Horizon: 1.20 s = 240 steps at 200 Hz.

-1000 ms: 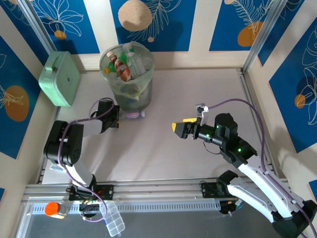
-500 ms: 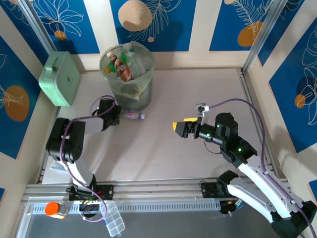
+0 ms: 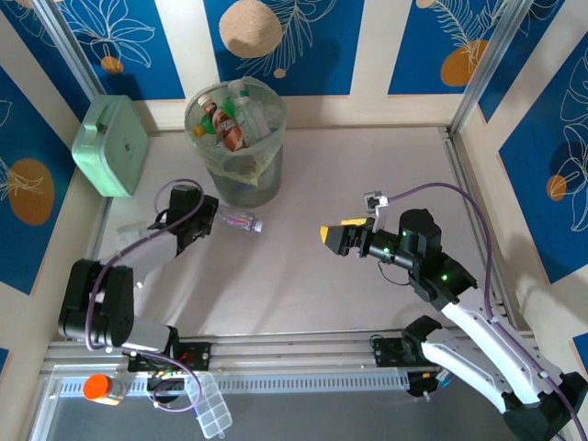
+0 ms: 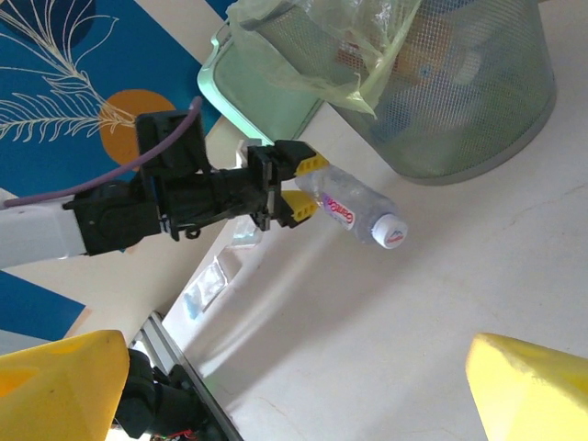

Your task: Put the plastic bottles in the bin

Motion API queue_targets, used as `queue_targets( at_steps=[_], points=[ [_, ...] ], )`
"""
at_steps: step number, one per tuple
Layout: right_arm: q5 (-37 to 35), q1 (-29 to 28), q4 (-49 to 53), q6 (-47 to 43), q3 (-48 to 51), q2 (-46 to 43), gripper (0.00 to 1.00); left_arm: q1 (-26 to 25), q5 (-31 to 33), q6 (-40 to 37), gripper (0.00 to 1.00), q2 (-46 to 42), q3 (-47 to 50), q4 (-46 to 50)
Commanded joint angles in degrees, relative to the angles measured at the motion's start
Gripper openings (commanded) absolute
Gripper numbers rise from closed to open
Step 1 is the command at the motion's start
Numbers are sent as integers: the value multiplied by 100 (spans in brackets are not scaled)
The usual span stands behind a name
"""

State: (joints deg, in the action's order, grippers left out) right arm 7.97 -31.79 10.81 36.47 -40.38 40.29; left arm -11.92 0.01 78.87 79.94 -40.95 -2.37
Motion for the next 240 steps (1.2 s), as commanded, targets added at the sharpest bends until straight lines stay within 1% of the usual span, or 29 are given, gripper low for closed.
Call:
queue_targets(
  at_steps=[1, 29, 55, 87, 106, 132, 154, 169, 183, 195, 211, 227, 240],
  points=[
    [149, -11, -21, 45, 41, -81, 95, -42, 66, -484, 50, -611, 8, 879],
    [136, -47, 2, 45, 38, -120, 95, -42, 157, -737, 50, -1339, -128, 1479],
    [154, -88, 39, 21, -7, -144, 95, -35, 148, -984, 50, -1851, -456, 2048],
    [154, -118, 112, -26, -88, -171, 95, -17, 345, -1651, 51, -2126, -1552, 2938],
    [172, -126, 132, -35, -84, -188, 95, 39, 253, -1934, 52, -2053, -2291, 3196],
    [196, -134, 141, -60, -50, -189, 95, 180, -70, -2134, 52, -1564, -3339, 3384],
    [213, -134, 150, -84, -49, -189, 95, 310, -350, -2252, 52, -895, -4334, 3505],
    [222, -130, 184, -113, -75, -189, 95, 349, -430, -2352, 52, -373, -5166, 3675],
    [224, -135, 209, -140, -98, -202, 95, 383, -305, -2554, 52, 165, -5985, 3998],
    [225, -134, 245, -166, -113, -210, 95, 463, -342, -2626, 52, 597, -6585, 4151],
    [206, -135, 264, -167, -111, -230, 95, 608, -441, -2579, 51, 1056, -7106, 4198],
    [210, -134, 264, -157, -106, -232, 95, 671, -324, -2640, 51, 1437, -7531, 4270],
    [202, -134, 281, -170, -111, -233, 95, 689, -405, -2704, 51, 1708, -7764, 4224]
  ],
)
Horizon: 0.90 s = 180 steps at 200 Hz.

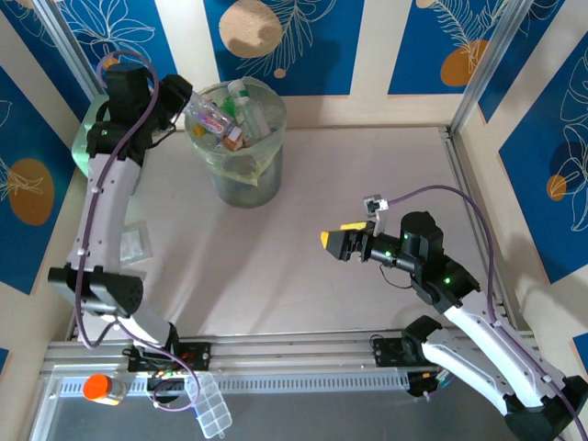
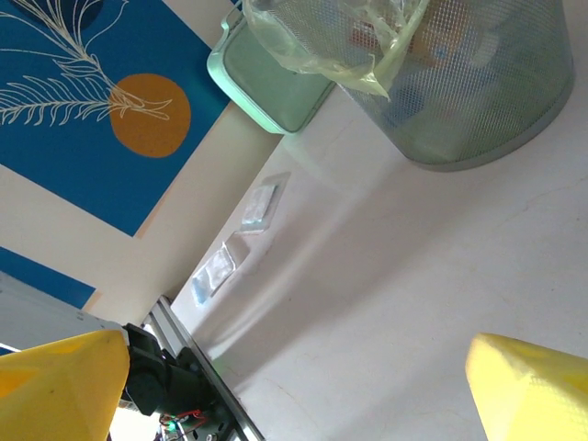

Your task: Put the plastic bottles in the bin

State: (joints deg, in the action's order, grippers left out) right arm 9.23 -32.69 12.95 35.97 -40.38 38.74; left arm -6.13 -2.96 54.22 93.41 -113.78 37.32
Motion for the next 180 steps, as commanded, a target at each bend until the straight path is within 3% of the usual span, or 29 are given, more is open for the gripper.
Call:
queue_targets(
  at_steps=[1, 36, 101, 147, 180],
  points=[
    [68, -45, 67, -123, -111, -78, 95, 107, -117, -246, 51, 384, -498, 256],
    [-27, -45, 142, -201, -172, -77, 95, 87, -716, -165, 50, 922, -648, 265],
    [29, -42, -126, -126, -143, 205, 95, 60, -962, -95, 50, 563, 875, -427],
    [79, -50, -242, -81, -112, 353, 95, 73, -845, -482, 74, 601, 725, -274],
    [37, -51, -172, -98, -119, 287, 95, 116, -483, -803, 79, 576, 160, 125]
  ],
)
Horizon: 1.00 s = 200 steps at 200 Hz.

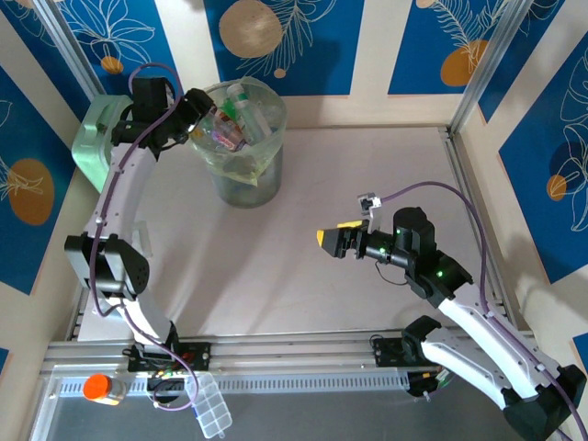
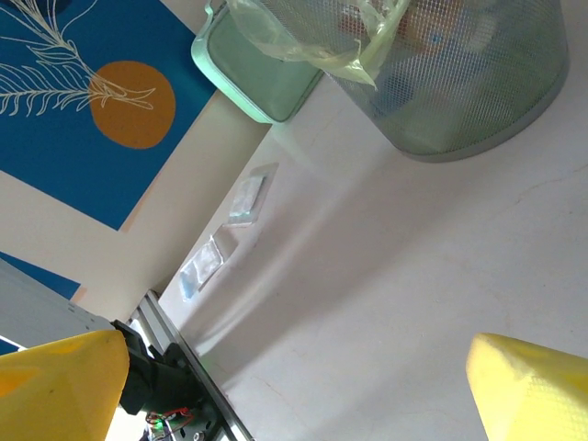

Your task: Put the plastic bottles in the bin

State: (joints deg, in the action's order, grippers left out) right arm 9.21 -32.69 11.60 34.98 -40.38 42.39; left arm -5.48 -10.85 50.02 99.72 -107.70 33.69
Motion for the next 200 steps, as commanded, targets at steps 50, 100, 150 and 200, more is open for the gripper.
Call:
queue_targets(
  at_steps=[50, 100, 150, 200],
  points=[
    [3, -45, 44, -35, -106, -189, 95, 83, 921, -940, 81, -268, -793, 760],
    [37, -47, 36, -48, -112, -153, 95, 18, 580, -1461, 66, -182, -984, 732],
    [81, -45, -8, -46, -119, -88, 95, -288, 247, -2024, 47, 223, -1135, 1012],
    [98, -36, -8, -57, -100, -39, 95, -687, 571, -2341, 44, 408, -549, 819]
  ],
)
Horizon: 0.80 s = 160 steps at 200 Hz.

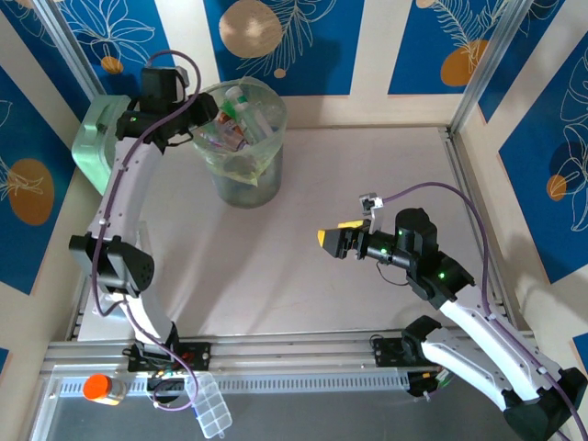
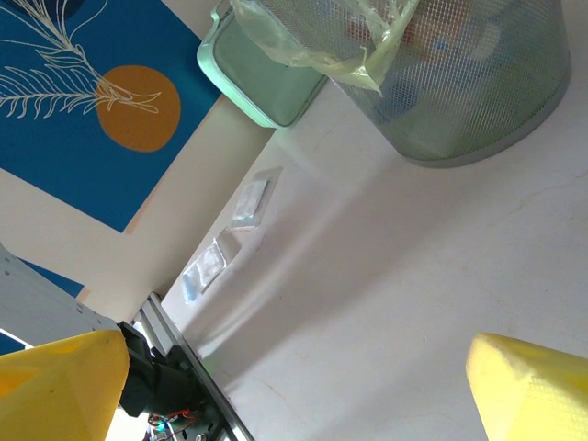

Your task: Put the plastic bottles in the bin

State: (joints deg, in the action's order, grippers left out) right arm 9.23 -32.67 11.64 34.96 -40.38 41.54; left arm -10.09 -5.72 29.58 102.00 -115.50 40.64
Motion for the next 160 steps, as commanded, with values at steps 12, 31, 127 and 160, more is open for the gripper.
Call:
queue_targets(
  at_steps=[12, 31, 127, 160],
  points=[
    [105, -38, -15, -54, -95, 67, 95, -324, 204, -385, 43, 239, 254, 133],
    [114, -32, -13, -59, -86, 85, 95, -441, 341, -470, 43, 260, 324, 68],
    [90, -12, 12, -91, -132, 91, 95, -662, 293, -1025, 54, -137, -8, -188],
    [104, -3, -88, -91, -116, 176, 95, -1259, 942, -1733, 61, 299, -904, 308]
  ],
)
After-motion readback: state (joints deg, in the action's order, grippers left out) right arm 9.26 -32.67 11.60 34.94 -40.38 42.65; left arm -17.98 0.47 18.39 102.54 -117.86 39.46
